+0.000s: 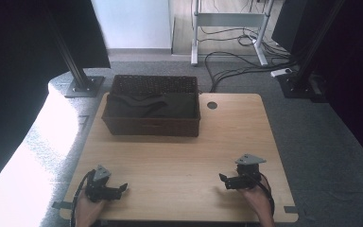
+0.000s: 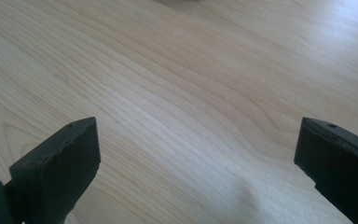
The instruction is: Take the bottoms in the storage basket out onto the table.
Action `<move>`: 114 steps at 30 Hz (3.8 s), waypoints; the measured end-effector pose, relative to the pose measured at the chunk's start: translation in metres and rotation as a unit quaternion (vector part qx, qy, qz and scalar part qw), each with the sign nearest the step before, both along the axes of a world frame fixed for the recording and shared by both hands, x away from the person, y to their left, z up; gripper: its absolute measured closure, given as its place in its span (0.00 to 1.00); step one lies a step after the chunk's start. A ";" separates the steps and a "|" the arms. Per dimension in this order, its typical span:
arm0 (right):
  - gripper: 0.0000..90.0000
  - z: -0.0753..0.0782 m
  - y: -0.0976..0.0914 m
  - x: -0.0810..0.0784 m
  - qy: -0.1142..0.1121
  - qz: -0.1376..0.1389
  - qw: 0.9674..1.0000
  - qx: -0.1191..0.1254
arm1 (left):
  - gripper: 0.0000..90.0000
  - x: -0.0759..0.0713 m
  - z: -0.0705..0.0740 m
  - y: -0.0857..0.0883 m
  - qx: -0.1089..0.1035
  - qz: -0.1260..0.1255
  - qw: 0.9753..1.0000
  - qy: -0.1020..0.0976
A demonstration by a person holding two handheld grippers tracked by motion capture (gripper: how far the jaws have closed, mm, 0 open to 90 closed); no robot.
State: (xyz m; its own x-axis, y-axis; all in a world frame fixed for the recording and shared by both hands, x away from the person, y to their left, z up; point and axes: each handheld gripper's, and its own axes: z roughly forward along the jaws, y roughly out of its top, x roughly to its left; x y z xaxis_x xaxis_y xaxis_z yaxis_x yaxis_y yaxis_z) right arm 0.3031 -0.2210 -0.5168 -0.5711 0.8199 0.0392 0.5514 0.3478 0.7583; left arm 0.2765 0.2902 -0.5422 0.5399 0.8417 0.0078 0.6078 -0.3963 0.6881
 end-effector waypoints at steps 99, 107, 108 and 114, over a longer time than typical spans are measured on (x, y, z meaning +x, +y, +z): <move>0.14 0.077 0.136 0.164 0.002 0.142 0.990 -0.022 | 0.00 -0.005 0.001 -0.005 0.016 -0.015 1.000 0.000; 0.31 0.080 0.138 0.149 0.010 0.147 0.989 -0.012 | 0.00 -0.004 0.001 -0.006 0.018 -0.015 1.000 0.000; 0.33 0.081 0.139 0.147 0.012 0.150 0.989 -0.013 | 0.00 -0.004 0.001 -0.006 0.017 -0.014 1.000 -0.001; 0.53 0.081 0.148 0.137 0.021 0.160 0.987 -0.018 | 0.00 -0.004 0.001 -0.005 0.015 -0.014 1.000 -0.001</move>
